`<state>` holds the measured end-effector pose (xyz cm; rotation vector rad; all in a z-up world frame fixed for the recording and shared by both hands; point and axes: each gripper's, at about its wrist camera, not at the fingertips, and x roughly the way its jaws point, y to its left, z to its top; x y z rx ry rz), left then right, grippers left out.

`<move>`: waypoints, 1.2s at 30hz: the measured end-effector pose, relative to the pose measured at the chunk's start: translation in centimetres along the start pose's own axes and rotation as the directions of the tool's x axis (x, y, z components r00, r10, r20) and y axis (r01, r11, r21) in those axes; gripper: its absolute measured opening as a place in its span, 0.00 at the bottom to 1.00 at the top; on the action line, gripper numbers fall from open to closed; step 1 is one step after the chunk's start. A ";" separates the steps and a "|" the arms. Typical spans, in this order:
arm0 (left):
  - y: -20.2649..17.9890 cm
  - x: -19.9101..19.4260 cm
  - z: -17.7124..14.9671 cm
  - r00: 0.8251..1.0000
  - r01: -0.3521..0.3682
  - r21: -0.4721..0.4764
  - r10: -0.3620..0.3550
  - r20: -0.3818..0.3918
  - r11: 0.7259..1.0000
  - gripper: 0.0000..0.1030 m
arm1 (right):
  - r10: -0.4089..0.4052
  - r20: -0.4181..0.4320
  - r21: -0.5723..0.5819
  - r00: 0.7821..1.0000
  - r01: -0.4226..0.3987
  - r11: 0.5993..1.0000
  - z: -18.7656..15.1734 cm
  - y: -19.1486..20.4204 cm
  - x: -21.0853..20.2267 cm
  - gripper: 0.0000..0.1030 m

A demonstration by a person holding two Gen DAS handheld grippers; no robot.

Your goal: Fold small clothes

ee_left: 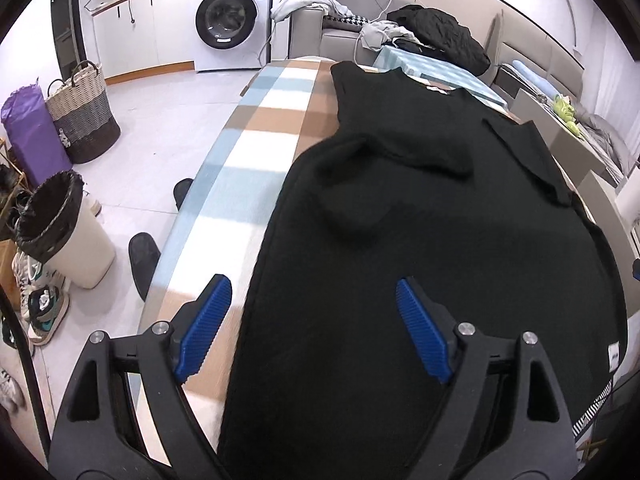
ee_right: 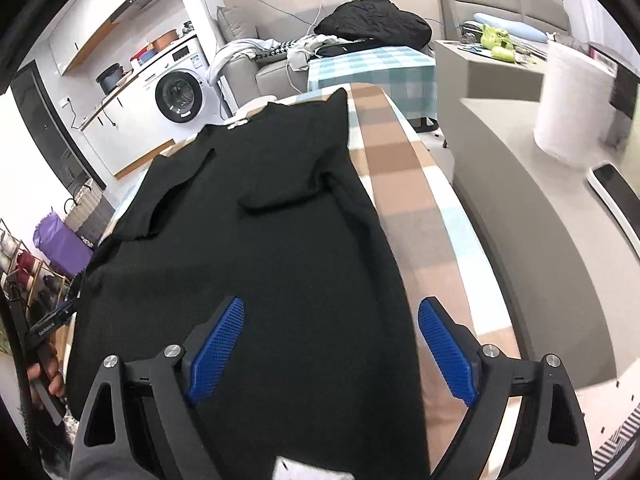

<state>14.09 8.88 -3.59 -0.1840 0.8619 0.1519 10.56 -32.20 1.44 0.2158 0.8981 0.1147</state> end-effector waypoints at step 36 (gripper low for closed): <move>1.3 -3.3 -2.5 0.998 0.046 -0.059 -0.043 0.043 0.997 0.05 | 0.180 0.154 0.069 0.972 -0.192 0.979 -3.8 -4.0 -1.9 0.07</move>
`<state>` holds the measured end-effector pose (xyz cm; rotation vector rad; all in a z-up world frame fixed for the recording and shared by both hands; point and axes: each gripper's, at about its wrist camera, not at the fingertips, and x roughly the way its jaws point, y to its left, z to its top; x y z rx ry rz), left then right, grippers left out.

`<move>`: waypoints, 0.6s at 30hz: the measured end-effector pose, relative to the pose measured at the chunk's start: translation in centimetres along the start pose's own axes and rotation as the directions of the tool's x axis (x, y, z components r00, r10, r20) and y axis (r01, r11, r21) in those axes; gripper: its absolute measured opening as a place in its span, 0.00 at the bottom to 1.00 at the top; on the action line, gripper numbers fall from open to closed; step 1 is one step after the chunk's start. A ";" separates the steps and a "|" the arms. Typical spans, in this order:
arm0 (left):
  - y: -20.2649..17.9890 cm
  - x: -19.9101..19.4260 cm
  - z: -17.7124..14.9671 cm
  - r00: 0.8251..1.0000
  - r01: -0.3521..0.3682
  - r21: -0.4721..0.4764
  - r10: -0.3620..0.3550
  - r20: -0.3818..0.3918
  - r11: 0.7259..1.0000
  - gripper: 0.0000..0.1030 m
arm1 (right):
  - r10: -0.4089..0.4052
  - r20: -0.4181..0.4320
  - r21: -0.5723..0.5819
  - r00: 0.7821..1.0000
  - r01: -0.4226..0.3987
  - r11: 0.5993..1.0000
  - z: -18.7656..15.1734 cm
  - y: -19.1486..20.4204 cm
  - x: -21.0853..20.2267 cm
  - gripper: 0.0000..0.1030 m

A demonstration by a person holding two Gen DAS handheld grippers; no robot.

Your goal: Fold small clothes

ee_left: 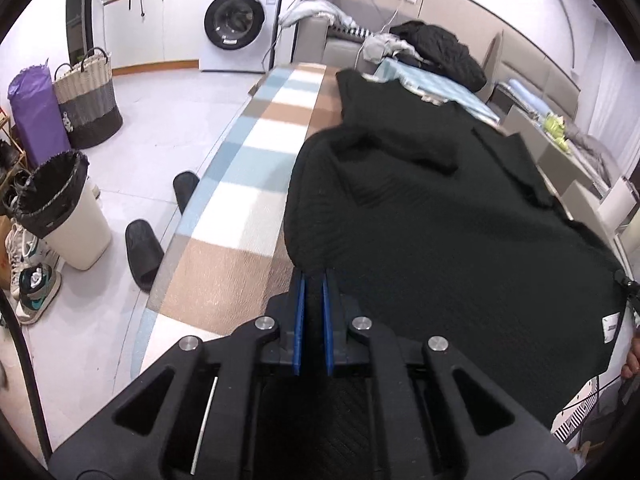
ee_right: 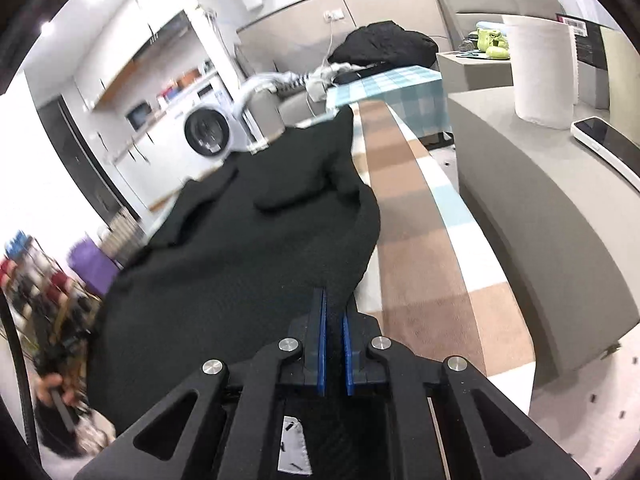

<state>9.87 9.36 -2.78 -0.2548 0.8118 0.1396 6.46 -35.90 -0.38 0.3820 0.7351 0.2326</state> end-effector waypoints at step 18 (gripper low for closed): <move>0.5 -6.9 -0.8 0.985 0.046 -0.055 -0.036 0.171 0.997 0.05 | 0.129 0.106 0.083 0.986 -0.138 0.987 -0.2 -3.1 -2.7 0.04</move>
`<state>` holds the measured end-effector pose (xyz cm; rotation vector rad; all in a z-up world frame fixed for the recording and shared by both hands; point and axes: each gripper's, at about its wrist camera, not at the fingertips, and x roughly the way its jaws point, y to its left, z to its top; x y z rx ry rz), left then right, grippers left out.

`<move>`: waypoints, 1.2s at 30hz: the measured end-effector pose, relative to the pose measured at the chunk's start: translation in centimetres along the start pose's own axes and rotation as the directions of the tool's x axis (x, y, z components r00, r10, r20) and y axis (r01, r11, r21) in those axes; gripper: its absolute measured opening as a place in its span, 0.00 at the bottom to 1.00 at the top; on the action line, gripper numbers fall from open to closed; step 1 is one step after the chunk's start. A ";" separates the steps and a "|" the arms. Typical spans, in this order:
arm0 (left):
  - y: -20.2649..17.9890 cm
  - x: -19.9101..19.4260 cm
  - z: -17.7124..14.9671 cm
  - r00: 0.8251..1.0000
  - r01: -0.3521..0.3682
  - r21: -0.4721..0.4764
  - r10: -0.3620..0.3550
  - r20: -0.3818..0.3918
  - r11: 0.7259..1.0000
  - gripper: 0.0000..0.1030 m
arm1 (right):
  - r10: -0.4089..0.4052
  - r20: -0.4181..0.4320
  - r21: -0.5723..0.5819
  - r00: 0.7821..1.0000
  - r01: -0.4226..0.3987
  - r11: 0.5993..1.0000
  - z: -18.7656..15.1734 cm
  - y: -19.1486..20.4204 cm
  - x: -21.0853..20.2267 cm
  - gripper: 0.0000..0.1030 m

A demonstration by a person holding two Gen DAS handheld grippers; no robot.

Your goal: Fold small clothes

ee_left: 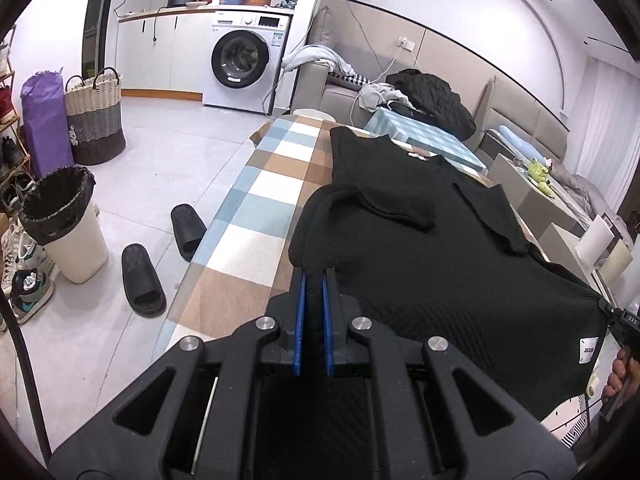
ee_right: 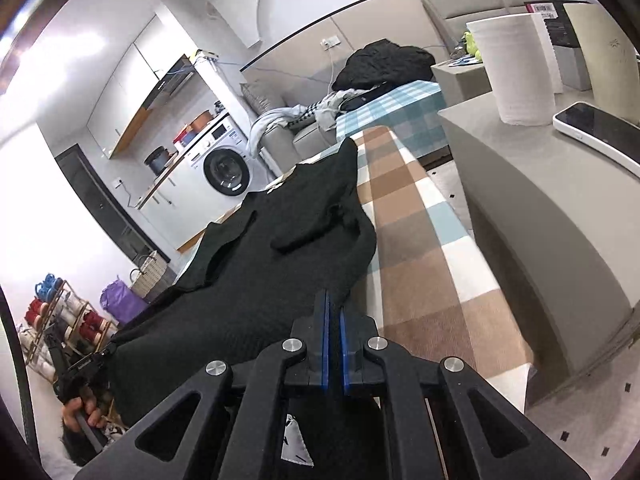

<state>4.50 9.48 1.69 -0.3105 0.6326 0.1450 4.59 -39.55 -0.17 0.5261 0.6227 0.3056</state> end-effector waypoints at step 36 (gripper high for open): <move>1.8 11.9 3.8 0.986 -0.013 -0.087 -0.002 -0.164 0.996 0.53 | -0.090 -0.147 0.259 0.985 0.127 0.957 6.4 -4.0 10.0 0.53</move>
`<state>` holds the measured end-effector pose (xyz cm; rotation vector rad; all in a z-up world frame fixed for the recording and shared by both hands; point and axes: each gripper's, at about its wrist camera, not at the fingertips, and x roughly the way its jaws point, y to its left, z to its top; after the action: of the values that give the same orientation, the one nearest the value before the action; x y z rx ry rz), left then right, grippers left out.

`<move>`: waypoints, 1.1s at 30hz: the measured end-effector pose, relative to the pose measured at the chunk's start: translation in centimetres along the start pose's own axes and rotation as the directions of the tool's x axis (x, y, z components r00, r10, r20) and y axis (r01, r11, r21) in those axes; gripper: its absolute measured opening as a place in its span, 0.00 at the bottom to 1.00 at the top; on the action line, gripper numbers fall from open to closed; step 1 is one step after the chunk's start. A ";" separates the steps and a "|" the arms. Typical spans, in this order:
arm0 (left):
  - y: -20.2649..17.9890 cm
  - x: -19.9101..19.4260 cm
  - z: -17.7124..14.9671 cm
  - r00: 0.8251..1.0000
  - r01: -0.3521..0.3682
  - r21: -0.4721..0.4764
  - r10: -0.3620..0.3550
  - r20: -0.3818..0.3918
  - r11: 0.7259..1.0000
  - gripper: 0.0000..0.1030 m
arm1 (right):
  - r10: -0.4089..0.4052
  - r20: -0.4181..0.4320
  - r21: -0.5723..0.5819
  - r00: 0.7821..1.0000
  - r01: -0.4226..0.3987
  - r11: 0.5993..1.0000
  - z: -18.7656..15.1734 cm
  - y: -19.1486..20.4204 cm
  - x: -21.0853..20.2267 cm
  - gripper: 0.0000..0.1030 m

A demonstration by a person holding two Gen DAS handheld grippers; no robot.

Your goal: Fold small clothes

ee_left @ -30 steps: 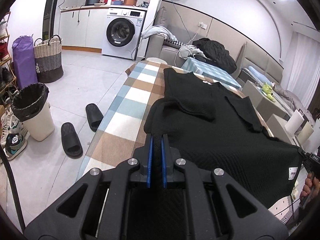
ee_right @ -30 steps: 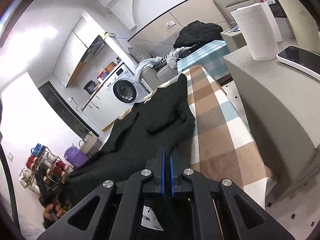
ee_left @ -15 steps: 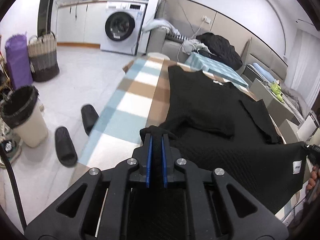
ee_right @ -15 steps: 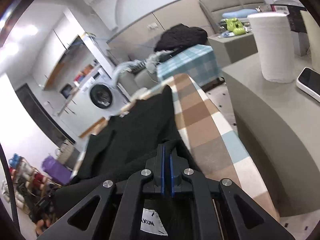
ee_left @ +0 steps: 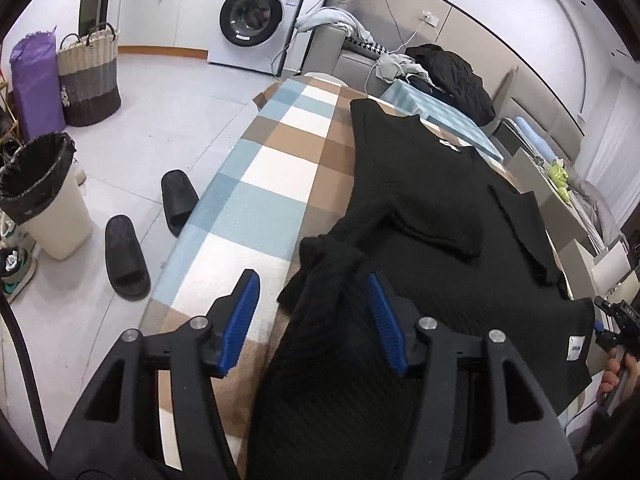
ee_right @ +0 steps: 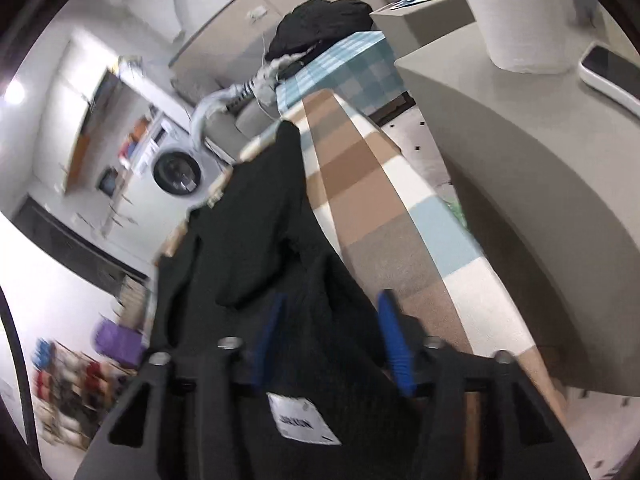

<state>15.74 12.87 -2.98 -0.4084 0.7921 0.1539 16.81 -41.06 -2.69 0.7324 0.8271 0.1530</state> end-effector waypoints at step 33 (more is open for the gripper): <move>-2.1 0.4 -2.3 0.997 0.069 0.115 -0.063 -0.051 0.991 0.15 | -0.160 -0.037 -0.073 0.986 0.157 0.985 -3.6 1.5 0.7 0.14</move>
<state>15.07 10.00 -4.11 -0.3280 0.8285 0.0361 14.93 -37.69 -3.78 0.5962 0.9130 0.0545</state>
